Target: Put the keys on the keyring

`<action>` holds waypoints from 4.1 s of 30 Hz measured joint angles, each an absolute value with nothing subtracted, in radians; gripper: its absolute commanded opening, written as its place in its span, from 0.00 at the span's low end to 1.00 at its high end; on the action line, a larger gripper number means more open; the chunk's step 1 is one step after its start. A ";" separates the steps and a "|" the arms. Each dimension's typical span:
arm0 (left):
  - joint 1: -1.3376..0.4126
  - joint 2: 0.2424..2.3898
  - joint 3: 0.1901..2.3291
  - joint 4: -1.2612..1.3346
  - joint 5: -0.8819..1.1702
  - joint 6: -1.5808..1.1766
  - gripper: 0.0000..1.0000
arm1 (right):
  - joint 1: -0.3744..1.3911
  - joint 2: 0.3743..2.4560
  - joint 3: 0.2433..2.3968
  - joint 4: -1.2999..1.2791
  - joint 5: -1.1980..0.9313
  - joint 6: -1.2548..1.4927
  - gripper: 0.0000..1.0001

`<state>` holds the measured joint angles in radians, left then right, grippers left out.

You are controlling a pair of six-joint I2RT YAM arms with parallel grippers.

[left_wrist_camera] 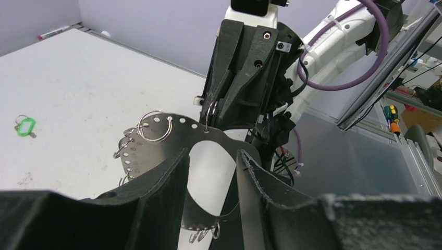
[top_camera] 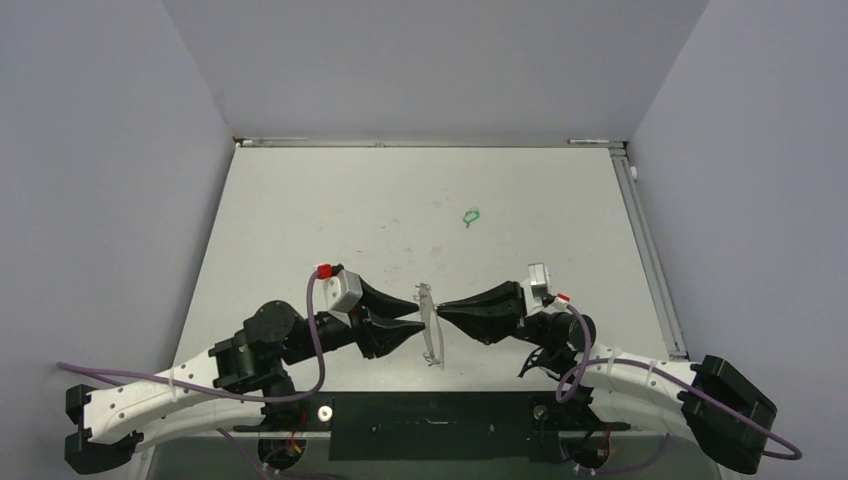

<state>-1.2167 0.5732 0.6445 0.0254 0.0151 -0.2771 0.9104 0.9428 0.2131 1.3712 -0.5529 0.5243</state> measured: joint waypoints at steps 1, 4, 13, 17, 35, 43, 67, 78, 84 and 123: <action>-1.217 0.584 0.639 0.054 0.022 -0.277 0.33 | 0.910 0.955 0.213 1.393 -0.553 0.539 0.05; -1.217 0.606 0.635 0.112 0.035 -0.277 0.31 | 0.910 0.983 0.219 1.430 -0.554 0.576 0.05; -1.217 0.630 0.635 0.195 0.043 -0.273 0.25 | 0.918 1.007 0.248 1.469 -0.562 0.626 0.05; -1.217 0.643 0.635 0.211 0.043 -0.268 0.25 | 0.924 1.028 0.262 1.474 -0.575 0.643 0.05; -1.216 0.656 0.635 0.271 0.057 -0.250 0.00 | 0.934 1.076 0.297 1.518 -0.614 0.690 0.05; -1.216 0.629 0.632 0.251 0.031 -0.249 0.00 | 0.938 1.081 0.321 1.483 -0.632 0.682 0.31; -1.216 0.692 0.867 -0.299 -0.078 -0.212 0.00 | 0.944 0.810 0.684 0.165 -0.601 0.010 0.34; -1.216 0.726 0.917 -0.445 -0.073 -0.213 0.00 | 0.944 0.851 0.698 0.084 -0.664 -0.064 0.31; -1.217 0.729 0.917 -0.447 -0.065 -0.213 0.00 | 0.944 0.876 0.700 0.087 -0.724 -0.058 0.32; -1.218 0.710 0.917 -0.432 -0.038 -0.209 0.50 | 0.951 0.951 0.683 0.269 -0.780 0.038 0.05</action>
